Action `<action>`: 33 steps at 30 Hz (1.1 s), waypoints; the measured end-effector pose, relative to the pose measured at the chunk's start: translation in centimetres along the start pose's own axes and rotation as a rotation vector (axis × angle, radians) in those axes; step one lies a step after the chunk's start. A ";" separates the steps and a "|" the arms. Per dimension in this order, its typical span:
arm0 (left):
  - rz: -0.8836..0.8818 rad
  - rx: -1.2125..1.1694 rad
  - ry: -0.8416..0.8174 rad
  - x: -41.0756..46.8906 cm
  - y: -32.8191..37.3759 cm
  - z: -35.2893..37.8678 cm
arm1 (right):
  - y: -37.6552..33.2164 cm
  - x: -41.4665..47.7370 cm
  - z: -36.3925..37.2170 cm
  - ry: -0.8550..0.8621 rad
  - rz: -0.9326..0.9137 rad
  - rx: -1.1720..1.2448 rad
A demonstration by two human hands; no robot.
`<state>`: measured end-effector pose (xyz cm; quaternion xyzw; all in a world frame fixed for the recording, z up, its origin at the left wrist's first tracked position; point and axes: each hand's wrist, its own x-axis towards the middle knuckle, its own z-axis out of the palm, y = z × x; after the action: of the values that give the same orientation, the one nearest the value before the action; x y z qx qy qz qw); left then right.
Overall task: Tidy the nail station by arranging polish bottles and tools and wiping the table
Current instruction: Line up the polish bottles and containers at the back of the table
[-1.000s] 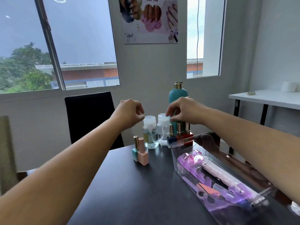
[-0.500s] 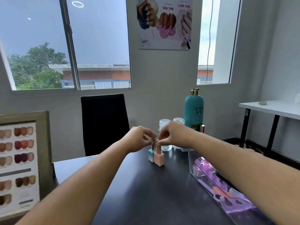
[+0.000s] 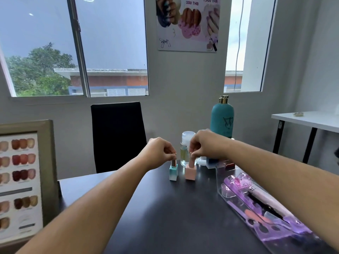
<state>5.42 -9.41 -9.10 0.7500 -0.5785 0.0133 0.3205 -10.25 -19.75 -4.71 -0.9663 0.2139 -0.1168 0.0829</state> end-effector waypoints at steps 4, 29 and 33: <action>-0.002 -0.004 0.019 0.8 1.4 1.4 | 1.8 0.1 -0.7 0.014 0.035 -0.026; 0.008 0.135 0.123 3.9 4.8 5.7 | 5.7 2.0 0.5 0.108 0.007 -0.173; 0.028 0.145 0.136 4.2 4.7 5.9 | 5.7 2.0 0.5 0.113 0.000 -0.197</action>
<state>0.62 -16.53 -10.03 0.7605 -0.5632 0.1107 0.3037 -10.60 -25.69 -6.02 -0.9617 0.2286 -0.1494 -0.0245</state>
